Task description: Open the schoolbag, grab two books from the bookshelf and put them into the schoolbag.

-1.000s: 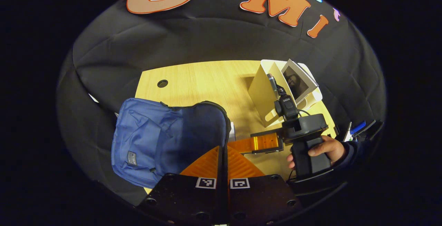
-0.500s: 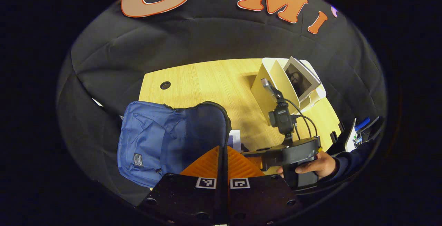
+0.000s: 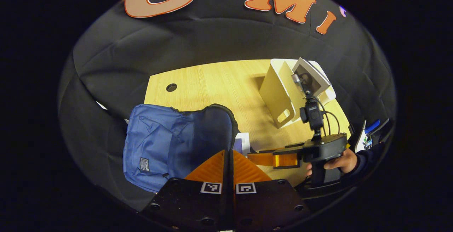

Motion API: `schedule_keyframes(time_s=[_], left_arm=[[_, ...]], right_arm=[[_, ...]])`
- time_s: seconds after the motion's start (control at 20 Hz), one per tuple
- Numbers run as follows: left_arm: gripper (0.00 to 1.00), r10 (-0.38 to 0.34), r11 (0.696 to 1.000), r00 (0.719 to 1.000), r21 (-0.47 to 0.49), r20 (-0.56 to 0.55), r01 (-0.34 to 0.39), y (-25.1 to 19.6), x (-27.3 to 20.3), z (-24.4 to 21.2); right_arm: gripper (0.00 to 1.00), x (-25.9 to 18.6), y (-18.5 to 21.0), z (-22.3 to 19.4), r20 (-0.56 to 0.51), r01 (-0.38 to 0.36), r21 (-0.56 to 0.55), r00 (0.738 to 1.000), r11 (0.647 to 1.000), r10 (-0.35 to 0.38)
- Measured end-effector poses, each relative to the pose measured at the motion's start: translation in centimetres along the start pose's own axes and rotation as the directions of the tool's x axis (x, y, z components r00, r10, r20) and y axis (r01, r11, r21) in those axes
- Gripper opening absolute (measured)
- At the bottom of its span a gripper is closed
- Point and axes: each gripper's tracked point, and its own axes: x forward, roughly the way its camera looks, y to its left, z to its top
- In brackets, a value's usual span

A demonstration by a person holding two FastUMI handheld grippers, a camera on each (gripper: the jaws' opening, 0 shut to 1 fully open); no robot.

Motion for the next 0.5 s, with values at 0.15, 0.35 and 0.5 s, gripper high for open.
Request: schedule_keyframes(time_s=[0.15,0.35,0.5], left_arm=[[0.01,-0.003,1.000,1.000,-0.010,-0.004,0.003,-0.2,-0.1,-0.1],[0.01,0.002,1.000,1.000,-0.023,-0.002,-0.002,-0.2,0.0,-0.2],[0.01,0.010,1.000,1.000,-0.026,0.000,-0.010,-0.4,0.1,-0.3]], right_arm=[[0.65,-4.9,0.9,0.5,0.108,-0.009,-0.186,0.994,0.982,0.030],[0.65,-13.2,4.4,5.0,0.299,-0.109,-0.282,0.934,0.953,0.195],[0.64,-19.4,3.8,11.0,0.469,-0.049,-0.310,0.861,0.950,0.197]])
